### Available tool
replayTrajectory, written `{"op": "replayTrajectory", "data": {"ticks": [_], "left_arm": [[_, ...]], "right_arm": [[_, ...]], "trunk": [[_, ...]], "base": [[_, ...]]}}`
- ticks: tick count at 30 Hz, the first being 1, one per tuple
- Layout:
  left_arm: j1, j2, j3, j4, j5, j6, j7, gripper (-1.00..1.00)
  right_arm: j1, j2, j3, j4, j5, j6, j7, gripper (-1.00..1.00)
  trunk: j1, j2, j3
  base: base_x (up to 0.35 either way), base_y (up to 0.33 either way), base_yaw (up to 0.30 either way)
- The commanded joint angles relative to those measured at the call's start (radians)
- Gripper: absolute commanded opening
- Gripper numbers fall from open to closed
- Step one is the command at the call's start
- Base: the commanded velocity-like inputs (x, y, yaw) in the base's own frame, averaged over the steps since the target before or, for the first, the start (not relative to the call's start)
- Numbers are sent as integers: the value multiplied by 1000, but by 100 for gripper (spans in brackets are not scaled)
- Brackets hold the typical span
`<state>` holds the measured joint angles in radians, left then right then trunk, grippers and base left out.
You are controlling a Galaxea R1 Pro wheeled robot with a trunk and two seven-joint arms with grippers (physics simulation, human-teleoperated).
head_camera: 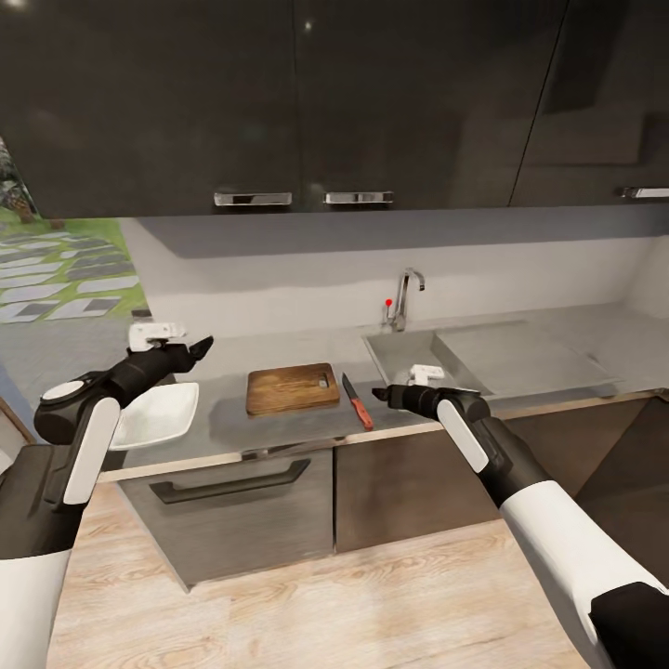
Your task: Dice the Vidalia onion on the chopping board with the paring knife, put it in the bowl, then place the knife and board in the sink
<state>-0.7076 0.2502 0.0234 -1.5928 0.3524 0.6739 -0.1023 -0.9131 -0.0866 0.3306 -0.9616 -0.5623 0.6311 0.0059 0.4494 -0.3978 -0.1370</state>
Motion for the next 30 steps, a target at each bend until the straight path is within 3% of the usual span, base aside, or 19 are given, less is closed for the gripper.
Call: {"op": "replayTrajectory", "data": {"ticks": [1,5,6,9,30], "left_arm": [[-1,0,6,-1,0,22,-18,100],[-1,0,44,-1,0,97,-90,100],[-1,0,73,-1,0,117,-119,100],[0,-1,85,-1,0,125,-128,100],[0,-2,89,-1,0,131,-132,100]], "right_arm": [[-1,-1,2,-2,0,4,3,100],[-1,-1,1,-18,0,4,11,100],[-1,-1,2,-30,0,5,13,100],[-1,-1,2,-35,1,5,14,100],[-1,-1,33,-39,2,6,15,100]], "trunk": [[1,-2,-2],[1,-2,-2],[1,-2,-2],[1,-2,-2],[1,-2,-2]], "base": [[0,0,0],[0,0,0],[0,0,0],[21,0,0],[40,0,0]]}}
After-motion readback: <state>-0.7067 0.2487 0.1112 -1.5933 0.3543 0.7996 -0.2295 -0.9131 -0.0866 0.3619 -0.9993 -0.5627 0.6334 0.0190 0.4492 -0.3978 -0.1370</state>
